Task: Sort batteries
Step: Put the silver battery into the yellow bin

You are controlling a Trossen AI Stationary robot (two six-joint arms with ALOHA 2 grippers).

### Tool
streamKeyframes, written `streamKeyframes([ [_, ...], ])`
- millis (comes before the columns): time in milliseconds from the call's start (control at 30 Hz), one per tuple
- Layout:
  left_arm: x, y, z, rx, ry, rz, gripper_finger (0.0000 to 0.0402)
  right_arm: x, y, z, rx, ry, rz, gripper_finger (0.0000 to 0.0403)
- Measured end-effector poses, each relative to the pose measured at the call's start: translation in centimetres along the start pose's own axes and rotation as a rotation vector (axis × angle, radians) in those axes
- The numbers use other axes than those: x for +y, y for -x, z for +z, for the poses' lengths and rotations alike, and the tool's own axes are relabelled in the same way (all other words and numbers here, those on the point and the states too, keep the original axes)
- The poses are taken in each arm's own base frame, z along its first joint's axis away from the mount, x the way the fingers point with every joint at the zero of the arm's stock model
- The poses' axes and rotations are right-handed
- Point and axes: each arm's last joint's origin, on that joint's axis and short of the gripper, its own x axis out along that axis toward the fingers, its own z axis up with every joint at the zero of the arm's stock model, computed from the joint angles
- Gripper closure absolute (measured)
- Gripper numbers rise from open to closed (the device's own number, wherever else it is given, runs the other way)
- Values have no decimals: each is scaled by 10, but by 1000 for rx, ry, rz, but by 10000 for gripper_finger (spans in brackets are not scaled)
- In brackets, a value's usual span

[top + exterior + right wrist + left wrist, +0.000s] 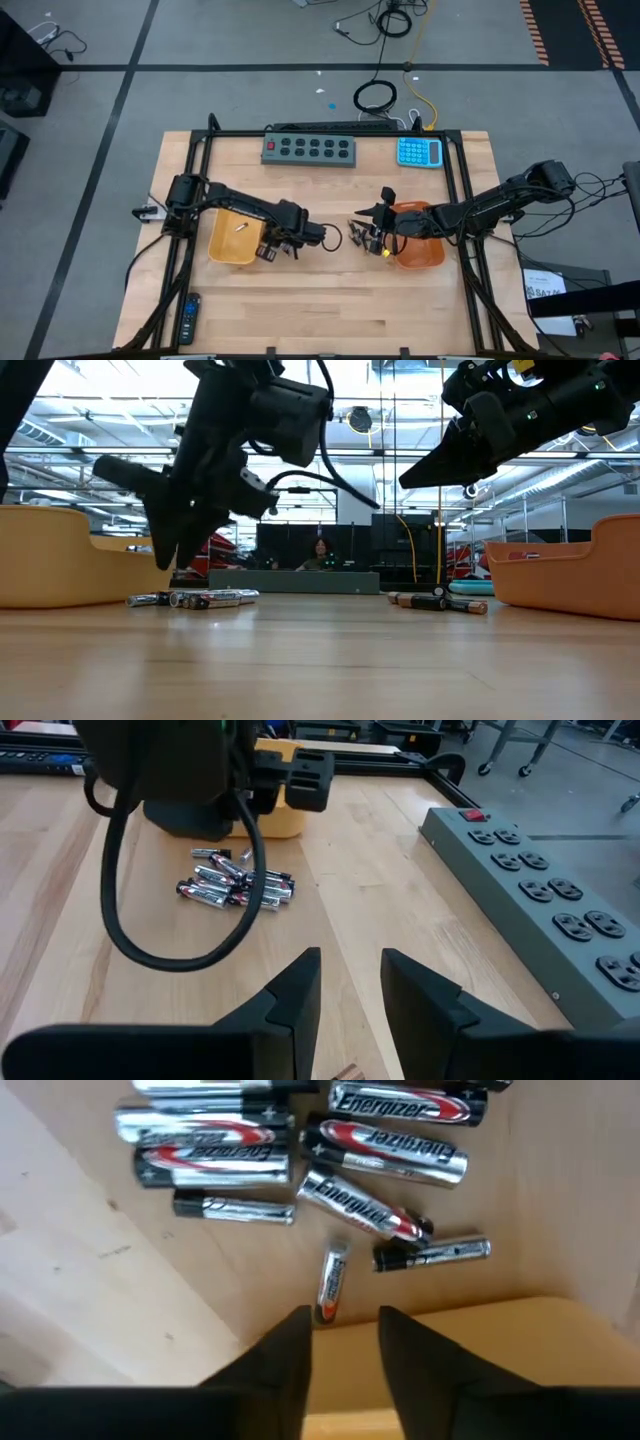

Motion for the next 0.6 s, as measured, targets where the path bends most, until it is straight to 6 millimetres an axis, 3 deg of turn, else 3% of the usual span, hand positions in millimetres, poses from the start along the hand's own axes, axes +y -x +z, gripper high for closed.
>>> streamKeyframes([
  [133,0,-10,-1,14,6,36,239,0,0,0,0,0,0,305],
  [267,2,-16,-2,23,-9,68,236,0,0,0,-1,0,0,305],
  [600,3,-30,-5,23,-11,19,277,0,0,0,-3,-2,1,305],
])
